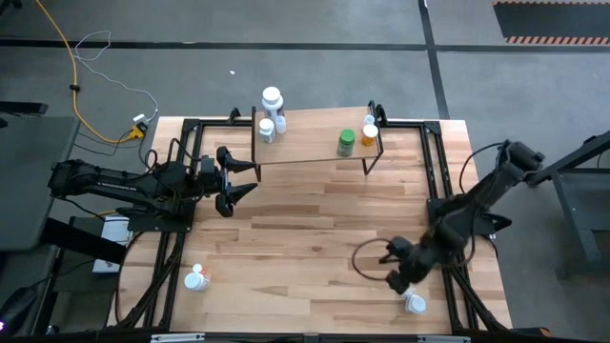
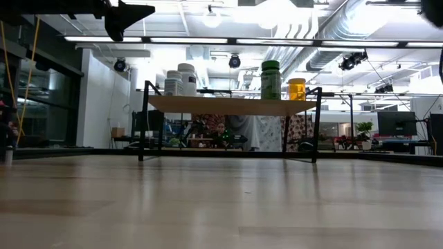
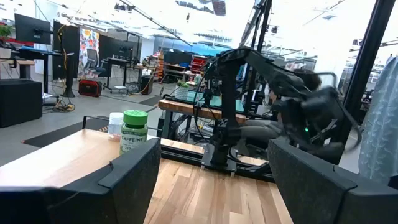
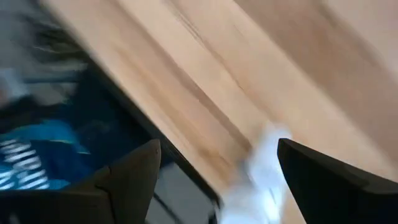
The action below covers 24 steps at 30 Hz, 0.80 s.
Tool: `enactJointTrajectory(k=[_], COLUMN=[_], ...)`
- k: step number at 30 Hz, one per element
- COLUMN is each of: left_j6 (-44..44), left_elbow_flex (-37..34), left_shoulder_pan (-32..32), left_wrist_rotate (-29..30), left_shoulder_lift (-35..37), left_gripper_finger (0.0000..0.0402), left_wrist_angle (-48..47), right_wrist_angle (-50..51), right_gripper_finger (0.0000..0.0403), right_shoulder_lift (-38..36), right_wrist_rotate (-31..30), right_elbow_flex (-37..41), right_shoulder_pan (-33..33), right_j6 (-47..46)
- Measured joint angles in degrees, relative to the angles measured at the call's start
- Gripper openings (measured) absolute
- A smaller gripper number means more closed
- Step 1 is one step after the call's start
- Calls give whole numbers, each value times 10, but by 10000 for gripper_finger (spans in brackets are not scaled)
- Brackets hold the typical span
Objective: Pick and place medicine bottles onto shelf by color
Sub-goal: Put the white pill bottle on the shelf
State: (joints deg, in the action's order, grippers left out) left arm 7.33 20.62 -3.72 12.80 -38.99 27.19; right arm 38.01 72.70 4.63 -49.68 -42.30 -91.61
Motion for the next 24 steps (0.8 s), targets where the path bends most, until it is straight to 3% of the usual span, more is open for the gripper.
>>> enactJointTrajectory(k=[6,24], left_j6=[-14,-13], left_elbow_flex=[2,2], left_shoulder_pan=[0,0], left_wrist_rotate=[0,0], left_shoulder_lift=[0,0], left_gripper_finger=[287,287], left_wrist_angle=[2,4], right_wrist_angle=[94,68], right_gripper_finger=[314,314], right_shoulder_lift=[73,157], right_wrist_rotate=[35,52], right_elbow_flex=[-39,-47], right_shoulder_pan=[-56,-61], right_j6=[-158,-188])
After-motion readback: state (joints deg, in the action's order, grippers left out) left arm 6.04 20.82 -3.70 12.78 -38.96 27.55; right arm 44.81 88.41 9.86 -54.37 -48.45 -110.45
